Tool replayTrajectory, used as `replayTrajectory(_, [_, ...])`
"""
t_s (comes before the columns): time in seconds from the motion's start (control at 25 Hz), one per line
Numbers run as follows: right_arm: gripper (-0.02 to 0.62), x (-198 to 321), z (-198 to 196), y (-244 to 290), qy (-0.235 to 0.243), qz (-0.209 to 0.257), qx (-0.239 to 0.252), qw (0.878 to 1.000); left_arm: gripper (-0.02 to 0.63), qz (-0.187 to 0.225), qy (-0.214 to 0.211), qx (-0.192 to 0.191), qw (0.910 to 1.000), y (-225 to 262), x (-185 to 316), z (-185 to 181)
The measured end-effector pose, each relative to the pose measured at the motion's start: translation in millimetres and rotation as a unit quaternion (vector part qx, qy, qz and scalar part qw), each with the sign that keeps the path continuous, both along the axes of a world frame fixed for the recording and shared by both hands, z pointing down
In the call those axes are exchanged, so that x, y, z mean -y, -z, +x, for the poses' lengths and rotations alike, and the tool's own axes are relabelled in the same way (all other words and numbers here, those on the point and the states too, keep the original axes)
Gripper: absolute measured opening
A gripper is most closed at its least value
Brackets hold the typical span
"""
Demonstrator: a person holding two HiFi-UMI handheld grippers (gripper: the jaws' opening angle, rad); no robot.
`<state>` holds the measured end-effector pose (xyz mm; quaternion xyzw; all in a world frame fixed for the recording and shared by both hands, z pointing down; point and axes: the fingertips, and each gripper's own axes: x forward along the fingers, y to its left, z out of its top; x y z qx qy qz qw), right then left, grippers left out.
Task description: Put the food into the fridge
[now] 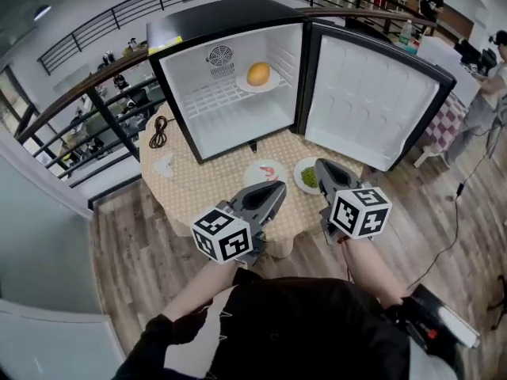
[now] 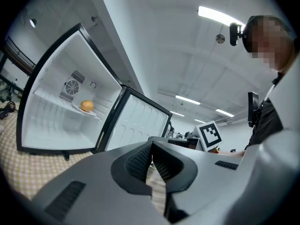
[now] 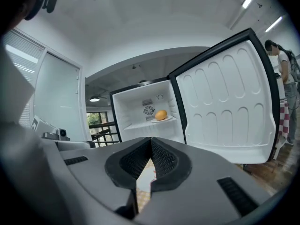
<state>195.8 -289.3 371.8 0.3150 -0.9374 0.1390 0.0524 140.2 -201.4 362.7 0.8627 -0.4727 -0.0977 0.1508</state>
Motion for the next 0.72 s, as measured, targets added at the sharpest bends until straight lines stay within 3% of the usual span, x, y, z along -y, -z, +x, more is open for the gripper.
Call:
replayTrajectory(0.28, [0.017, -49, 45, -43, 0.039, 0.002, -0.017, 0.999, 0.014, -0.024, 0.032, 0.001, 0.9992, -43, -50, 51])
replayTrajectory(0.72, [0.017, -93, 93, -38, 0.056, 0.001, -0.031, 0.998, 0.014, -0.030, 0.025, 0.017, 0.9991, -32, -85, 112])
